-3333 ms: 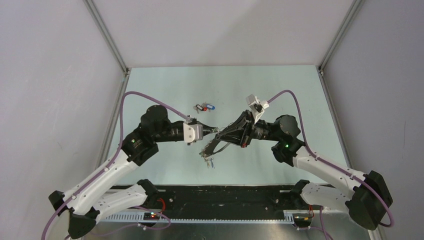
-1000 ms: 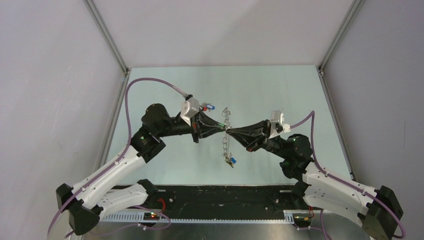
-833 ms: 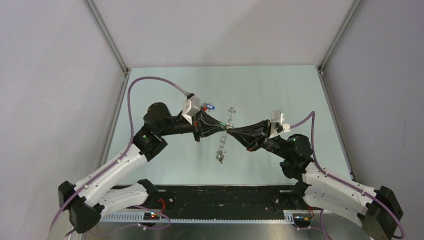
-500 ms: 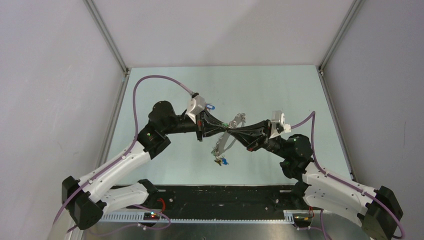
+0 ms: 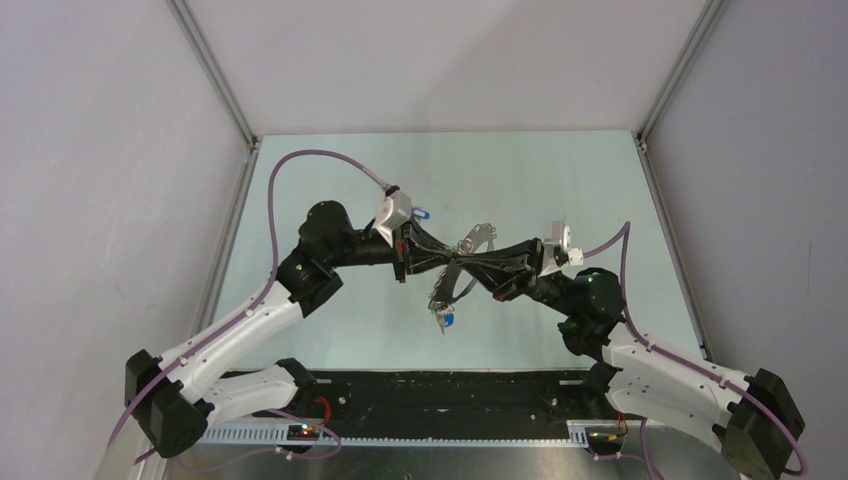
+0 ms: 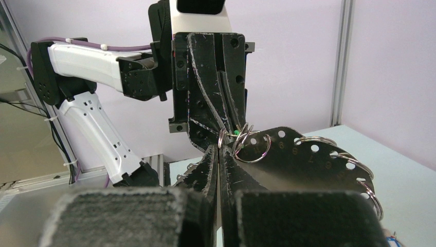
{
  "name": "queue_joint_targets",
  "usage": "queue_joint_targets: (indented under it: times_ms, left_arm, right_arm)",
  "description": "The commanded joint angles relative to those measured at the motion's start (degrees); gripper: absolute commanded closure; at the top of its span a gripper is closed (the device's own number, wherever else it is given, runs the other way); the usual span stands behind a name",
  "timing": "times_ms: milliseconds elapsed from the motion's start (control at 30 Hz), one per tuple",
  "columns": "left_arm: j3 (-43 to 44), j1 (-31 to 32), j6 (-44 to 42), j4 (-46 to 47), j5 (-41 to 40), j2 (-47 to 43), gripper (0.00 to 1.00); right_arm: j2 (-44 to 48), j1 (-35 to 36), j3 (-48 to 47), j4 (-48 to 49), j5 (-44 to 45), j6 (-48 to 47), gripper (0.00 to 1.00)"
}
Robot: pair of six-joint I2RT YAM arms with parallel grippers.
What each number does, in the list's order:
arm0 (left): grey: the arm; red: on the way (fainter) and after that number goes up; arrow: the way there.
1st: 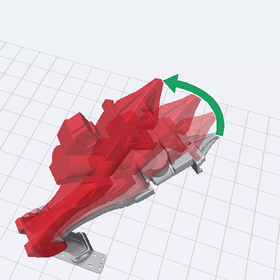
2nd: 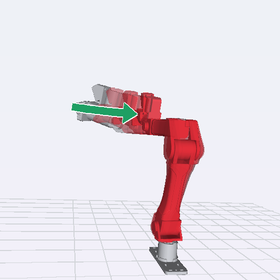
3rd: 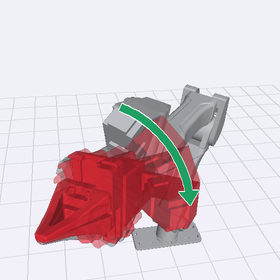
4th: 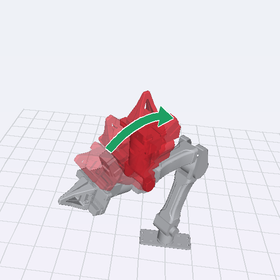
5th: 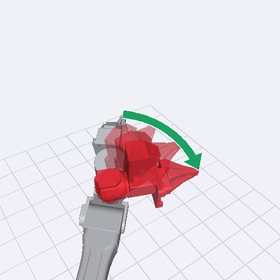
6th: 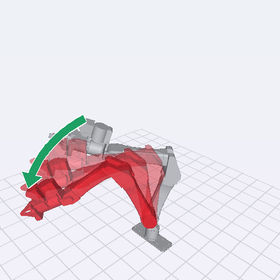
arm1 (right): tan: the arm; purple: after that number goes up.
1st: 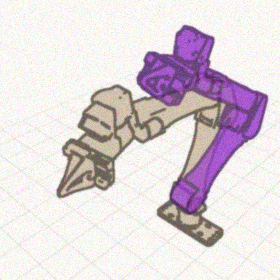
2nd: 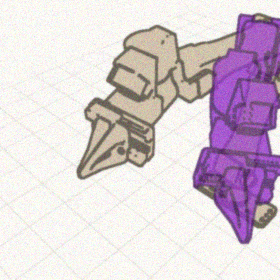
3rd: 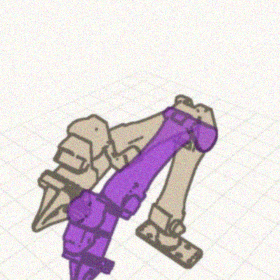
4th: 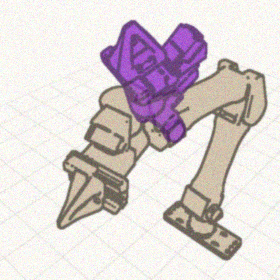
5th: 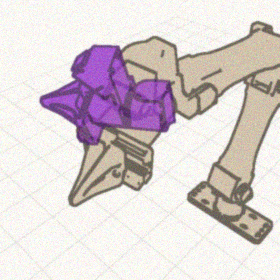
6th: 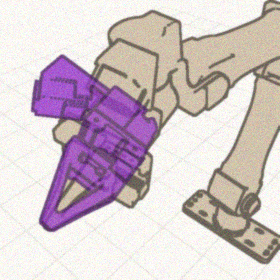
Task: Remove the keys from the keyring
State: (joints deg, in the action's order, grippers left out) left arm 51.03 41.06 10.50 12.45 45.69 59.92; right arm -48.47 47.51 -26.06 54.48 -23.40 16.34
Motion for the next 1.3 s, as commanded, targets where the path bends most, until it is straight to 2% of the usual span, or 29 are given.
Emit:
queue_joint_targets:
  times_ms: [0, 200, 433, 667, 733, 867, 967, 1133, 1267]
  left_arm:
    - [1.0, -0.1, 0.1, 2.1, -0.6, -0.3, 1.0]
    - [4.1, -1.1, 1.5, 2.2, -1.0, 0.8, 1.0]
    - [8.9, -2.8, 6.9, 2.1, 4.4, 4.4, 1.0]
    - [8.1, -2.8, 4.6, 2.2, 5.7, 2.8, 1.0]
    - [7.5, -2.8, 2.4, 1.7, 5.7, 2.0, 1.0]
    - [8.4, -2.8, -4.3, -6.7, 4.0, 1.7, 1.0]
    - [11.2, -2.5, -11.9, -20.0, 0.4, 2.2, 1.0]
    - [13.4, -2.1, -18.7, -28.4, -4.9, 2.6, 1.0]
    - [15.6, 0.0, -24.3, -37.0, -10.8, 4.0, 1.0]
  right_arm:
    - [-1.3, -0.1, -1.4, 6.6, -2.5, 1.6, 1.0]
    - [-2.4, -0.1, -2.4, 4.7, -7.1, 4.3, 1.0]
    - [-2.0, -0.1, -3.4, -0.6, -9.5, 4.1, 1.0]
    - [-2.7, -2.0, -5.6, -6.0, -10.1, 7.6, 1.0]
    - [-3.3, -3.2, -7.6, -11.4, -10.8, 9.3, 1.0]
    - [-4.6, -4.8, -12.7, -20.7, -12.9, 9.9, 1.0]
    - [-6.0, -5.7, -15.3, -27.1, -14.1, 8.6, 1.0]
    - [-11.5, -6.4, -20.2, -36.4, -15.4, 4.5, 1.0]
    - [-14.9, -6.0, -22.4, -39.5, -14.5, 0.2, 1.0]
